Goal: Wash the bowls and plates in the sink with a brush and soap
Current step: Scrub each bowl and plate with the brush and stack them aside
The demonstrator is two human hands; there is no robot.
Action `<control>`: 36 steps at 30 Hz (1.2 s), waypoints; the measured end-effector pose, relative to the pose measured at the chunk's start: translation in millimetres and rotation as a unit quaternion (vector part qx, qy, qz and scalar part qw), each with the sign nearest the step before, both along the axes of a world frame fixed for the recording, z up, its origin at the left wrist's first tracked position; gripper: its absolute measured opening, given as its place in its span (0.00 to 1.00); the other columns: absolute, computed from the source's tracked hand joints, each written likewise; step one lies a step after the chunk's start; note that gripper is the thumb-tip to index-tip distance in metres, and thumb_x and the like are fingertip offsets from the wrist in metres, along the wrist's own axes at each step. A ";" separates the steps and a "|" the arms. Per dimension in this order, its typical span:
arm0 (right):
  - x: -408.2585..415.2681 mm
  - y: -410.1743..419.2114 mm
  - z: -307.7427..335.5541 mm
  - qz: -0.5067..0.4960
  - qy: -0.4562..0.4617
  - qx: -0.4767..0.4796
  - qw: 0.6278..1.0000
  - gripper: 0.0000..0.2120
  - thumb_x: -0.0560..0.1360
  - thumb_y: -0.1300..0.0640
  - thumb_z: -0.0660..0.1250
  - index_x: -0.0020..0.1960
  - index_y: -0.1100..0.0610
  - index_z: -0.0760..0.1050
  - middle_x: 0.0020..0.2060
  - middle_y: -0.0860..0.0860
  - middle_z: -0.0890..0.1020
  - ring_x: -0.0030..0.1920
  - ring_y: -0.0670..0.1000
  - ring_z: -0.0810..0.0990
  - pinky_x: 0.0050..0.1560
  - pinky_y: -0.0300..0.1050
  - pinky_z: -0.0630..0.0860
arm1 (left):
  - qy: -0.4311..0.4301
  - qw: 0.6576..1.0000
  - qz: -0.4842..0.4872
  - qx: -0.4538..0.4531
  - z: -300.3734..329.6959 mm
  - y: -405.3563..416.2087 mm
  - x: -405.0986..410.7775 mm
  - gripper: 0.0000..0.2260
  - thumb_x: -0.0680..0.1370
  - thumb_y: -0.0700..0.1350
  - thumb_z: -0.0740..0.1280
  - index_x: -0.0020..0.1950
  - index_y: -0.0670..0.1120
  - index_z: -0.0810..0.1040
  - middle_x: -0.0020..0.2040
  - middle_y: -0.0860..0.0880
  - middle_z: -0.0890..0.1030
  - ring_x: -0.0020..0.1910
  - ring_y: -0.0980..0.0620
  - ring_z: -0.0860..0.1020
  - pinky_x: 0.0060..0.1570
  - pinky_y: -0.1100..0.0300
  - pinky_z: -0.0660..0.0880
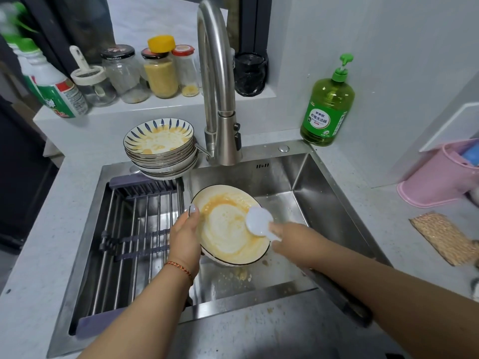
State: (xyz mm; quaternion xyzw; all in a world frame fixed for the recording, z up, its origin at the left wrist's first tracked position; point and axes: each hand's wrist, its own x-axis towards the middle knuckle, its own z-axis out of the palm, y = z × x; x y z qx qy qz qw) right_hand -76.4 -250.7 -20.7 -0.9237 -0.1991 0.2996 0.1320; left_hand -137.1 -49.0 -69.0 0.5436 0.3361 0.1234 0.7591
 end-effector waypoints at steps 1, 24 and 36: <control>3.8 -2.4 -4.6 -0.043 -0.013 0.043 0.998 0.20 0.77 0.51 0.61 0.68 0.53 0.69 0.51 0.52 0.80 0.47 0.51 0.79 0.42 0.42 0.73 | 0.008 1.000 0.003 -0.003 -0.3 -1.8 0.5 0.16 0.76 0.58 0.65 0.52 0.46 0.80 0.54 0.41 0.82 0.51 0.43 0.80 0.54 0.45 0.76; 16.2 1.5 -8.6 -0.462 0.209 0.326 0.798 0.02 0.71 0.66 0.62 0.44 0.63 0.70 0.28 0.55 0.68 0.20 0.49 0.66 0.23 0.34 0.64 | 0.185 0.949 -0.117 0.226 -18.9 -9.7 -7.8 0.16 0.82 0.51 0.55 0.52 0.41 0.75 0.56 0.40 0.80 0.50 0.44 0.76 0.51 0.51 0.74; 12.5 15.9 -7.5 -0.435 0.221 0.337 0.805 0.04 0.73 0.64 0.66 0.40 0.63 0.73 0.31 0.55 0.73 0.26 0.50 0.73 0.26 0.38 0.69 | -0.016 0.627 -0.318 0.712 -15.9 -45.4 -11.7 0.28 0.52 0.46 0.80 0.46 0.51 0.70 0.27 0.53 0.76 0.22 0.53 0.74 0.20 0.66 0.65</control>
